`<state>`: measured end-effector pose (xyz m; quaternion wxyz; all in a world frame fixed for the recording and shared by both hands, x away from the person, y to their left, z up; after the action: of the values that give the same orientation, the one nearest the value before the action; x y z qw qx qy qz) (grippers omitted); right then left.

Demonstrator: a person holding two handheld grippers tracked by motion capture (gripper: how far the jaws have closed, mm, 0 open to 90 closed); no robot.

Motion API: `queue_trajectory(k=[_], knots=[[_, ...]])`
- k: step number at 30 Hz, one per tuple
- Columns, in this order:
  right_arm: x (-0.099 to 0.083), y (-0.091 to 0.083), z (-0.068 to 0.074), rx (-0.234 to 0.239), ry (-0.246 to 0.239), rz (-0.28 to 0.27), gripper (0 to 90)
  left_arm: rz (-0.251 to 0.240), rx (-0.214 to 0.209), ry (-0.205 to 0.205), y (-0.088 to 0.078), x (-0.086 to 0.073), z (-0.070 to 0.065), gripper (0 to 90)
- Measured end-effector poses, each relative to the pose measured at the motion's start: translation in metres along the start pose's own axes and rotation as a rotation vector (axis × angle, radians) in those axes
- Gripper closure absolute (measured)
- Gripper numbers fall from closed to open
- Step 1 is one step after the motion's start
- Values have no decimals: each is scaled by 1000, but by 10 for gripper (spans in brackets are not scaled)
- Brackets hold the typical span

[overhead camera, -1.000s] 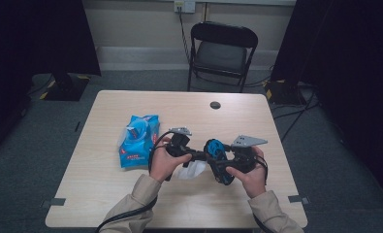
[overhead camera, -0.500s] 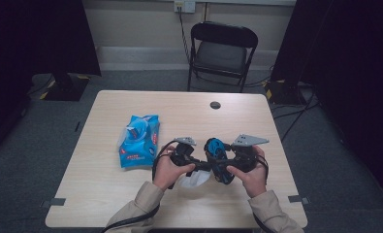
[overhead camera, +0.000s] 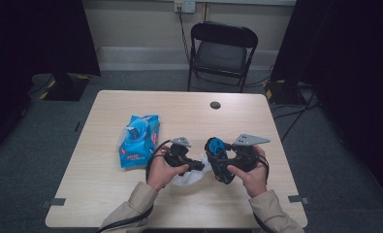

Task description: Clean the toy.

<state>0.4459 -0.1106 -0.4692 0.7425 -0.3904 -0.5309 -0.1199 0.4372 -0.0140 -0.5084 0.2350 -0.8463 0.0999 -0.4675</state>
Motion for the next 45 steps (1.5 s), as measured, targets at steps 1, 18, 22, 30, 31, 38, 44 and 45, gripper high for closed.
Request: queue_trajectory(k=[1, 18, 22, 30, 31, 38, 44, 45], knots=[[0, 0, 0, 1, -2, 3, 249, -10, 11, -2, -6, 3, 3, 848], [-2, 4, 8, 23, -17, 9, 249, -75, 5, 21, -21, 36, -2, 848], [-3, 4, 8, 23, -12, 11, 249, -58, -24, 20, -8, 29, -7, 849], [-2, 3, 3, 14, 3, 2, 249, -28, -68, 21, 10, 21, -18, 849], [-2, 3, 2, 16, 6, 0, 249, -21, -71, 24, 12, 19, -19, 850], [-2, 2, 0, 12, 21, -7, 249, -4, -95, 10, 21, 9, -23, 850], [-1, 2, 0, 9, 27, -8, 249, 20, -101, 13, 32, -1, -26, 850], [-1, 2, 0, 8, 28, -10, 249, 31, -105, 17, 34, -4, -27, 850]])
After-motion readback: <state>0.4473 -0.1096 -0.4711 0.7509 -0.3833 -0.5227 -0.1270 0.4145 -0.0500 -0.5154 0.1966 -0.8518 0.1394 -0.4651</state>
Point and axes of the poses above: each handheld gripper's, and its own axes: y roughly forward along the jaws, x roughly out of its top, z roughly to its left, the point moved 10 cm from there along y, roughly forward along the jaws, and after that the axes turned 7 degrees about -x, right-handed, at the moved point
